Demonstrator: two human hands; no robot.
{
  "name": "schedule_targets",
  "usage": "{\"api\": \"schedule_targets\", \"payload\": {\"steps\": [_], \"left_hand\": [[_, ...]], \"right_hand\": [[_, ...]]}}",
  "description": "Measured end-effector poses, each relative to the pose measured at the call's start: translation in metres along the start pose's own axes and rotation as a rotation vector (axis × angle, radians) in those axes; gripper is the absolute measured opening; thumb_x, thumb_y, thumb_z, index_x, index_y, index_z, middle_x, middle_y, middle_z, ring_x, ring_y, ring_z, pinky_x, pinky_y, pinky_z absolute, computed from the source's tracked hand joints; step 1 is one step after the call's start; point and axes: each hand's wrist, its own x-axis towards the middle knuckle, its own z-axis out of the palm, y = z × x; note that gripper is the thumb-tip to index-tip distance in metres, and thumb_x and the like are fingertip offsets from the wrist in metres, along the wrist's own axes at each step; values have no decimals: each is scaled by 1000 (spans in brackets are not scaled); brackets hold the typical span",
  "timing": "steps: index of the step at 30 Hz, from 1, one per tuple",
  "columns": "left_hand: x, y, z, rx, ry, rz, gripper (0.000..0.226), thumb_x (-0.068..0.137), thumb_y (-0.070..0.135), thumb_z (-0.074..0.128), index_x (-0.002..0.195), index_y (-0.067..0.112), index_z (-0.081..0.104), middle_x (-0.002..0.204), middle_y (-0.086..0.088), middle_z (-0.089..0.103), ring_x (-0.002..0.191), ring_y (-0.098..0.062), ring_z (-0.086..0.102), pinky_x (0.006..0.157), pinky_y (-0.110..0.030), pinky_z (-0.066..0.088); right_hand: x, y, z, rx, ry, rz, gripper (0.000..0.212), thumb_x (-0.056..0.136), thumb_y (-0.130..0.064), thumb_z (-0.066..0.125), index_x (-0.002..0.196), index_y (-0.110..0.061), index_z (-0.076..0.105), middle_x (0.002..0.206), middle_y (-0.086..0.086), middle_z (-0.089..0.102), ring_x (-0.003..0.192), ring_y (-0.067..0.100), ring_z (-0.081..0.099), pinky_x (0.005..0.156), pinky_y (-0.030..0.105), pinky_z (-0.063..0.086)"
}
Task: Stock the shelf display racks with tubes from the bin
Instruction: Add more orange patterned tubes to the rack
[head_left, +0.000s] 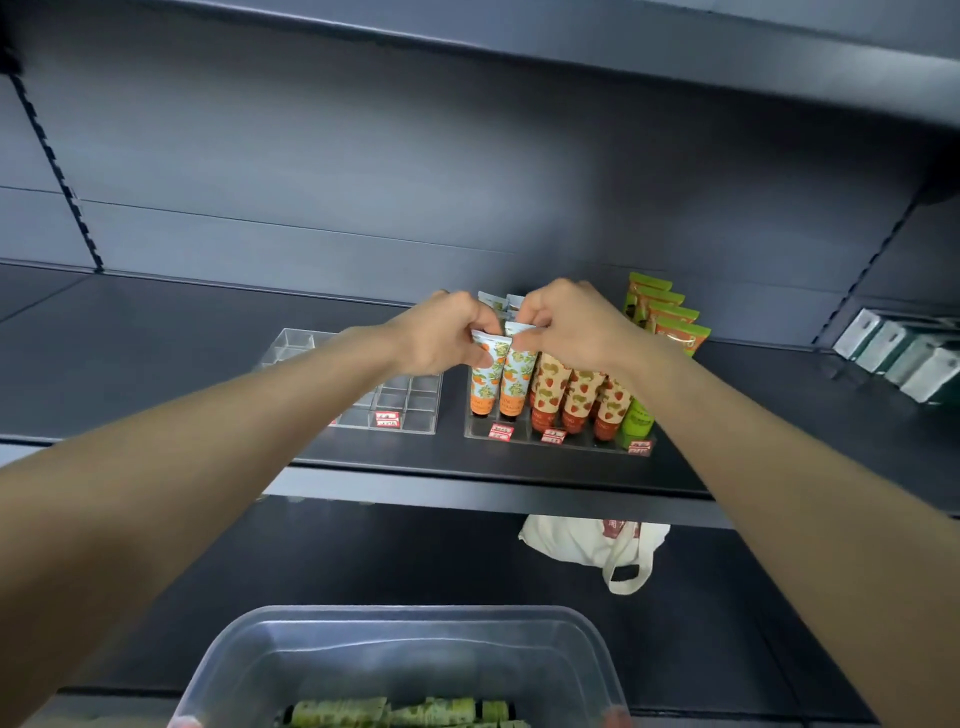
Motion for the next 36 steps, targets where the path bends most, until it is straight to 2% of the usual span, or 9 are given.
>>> {"api": "schedule_targets", "payload": {"steps": [5, 10, 13, 18, 22, 27, 31, 33, 36], "left_hand": [[1, -6, 6, 0, -22, -12, 22, 83, 12, 67, 105, 10, 67, 93, 0, 64, 82, -11, 54, 73, -15, 36], [1, -12, 9, -66, 5, -41, 23, 81, 12, 70, 103, 10, 66, 95, -8, 68, 83, -18, 60, 84, -23, 45], [2, -15, 11, -108, -13, -52, 23, 82, 13, 68, 105, 12, 65, 96, -13, 67, 87, -25, 62, 90, -32, 48], [1, -13, 9, -103, -39, -46, 23, 85, 13, 64, 108, 11, 64, 87, -8, 61, 78, -17, 54, 78, -22, 42], [1, -11, 9, -88, -49, -54, 23, 86, 14, 64, 109, 10, 64, 86, -6, 59, 77, -17, 53, 77, -21, 40], [-3, -6, 6, -99, -24, -70, 28, 83, 19, 68, 110, 13, 62, 100, -13, 67, 93, -24, 64, 89, -29, 48], [-25, 1, -7, -33, 100, -50, 30, 83, 18, 67, 112, 12, 62, 107, -7, 65, 98, -19, 61, 84, -16, 42], [-49, 2, -9, -6, 169, -41, 28, 85, 20, 65, 112, 14, 62, 104, -3, 64, 96, -17, 60, 79, -13, 38], [-99, -4, 8, -20, 150, -88, 21, 87, 21, 62, 106, 15, 64, 95, -1, 65, 86, -15, 59, 81, -23, 45]], "right_hand": [[4, 4, 4, -185, 10, -30, 14, 87, -26, 66, 98, -20, 73, 104, -1, 70, 107, 21, 57, 102, 40, 32], [5, 6, 3, -226, -10, 0, 10, 87, -25, 66, 93, -24, 72, 94, -9, 64, 112, 19, 49, 99, 41, 23], [5, 5, 3, -240, -39, 15, 11, 86, -27, 67, 95, -24, 71, 100, -6, 66, 114, 20, 48, 98, 40, 22], [3, 5, 3, -197, -56, 32, 17, 87, -26, 67, 103, -21, 70, 111, -3, 67, 114, 20, 52, 103, 41, 22], [2, 4, 1, -198, -75, 37, 16, 87, -27, 67, 102, -21, 70, 111, -3, 67, 114, 20, 53, 103, 41, 22], [-1, 2, -2, -184, -64, 42, 19, 85, -25, 69, 104, -23, 69, 110, -3, 68, 112, 19, 55, 104, 40, 23], [-10, -1, -5, -103, -17, 22, 27, 82, -22, 71, 109, -20, 66, 110, -2, 67, 109, 19, 58, 107, 47, 33], [-22, -6, 0, -49, 54, -13, 23, 83, -19, 69, 107, -18, 67, 105, -2, 66, 103, 17, 59, 102, 42, 41], [-56, -18, 24, 104, 68, -34, 18, 85, -13, 65, 103, -12, 69, 94, 0, 65, 85, 11, 58, 80, 18, 46]]}}
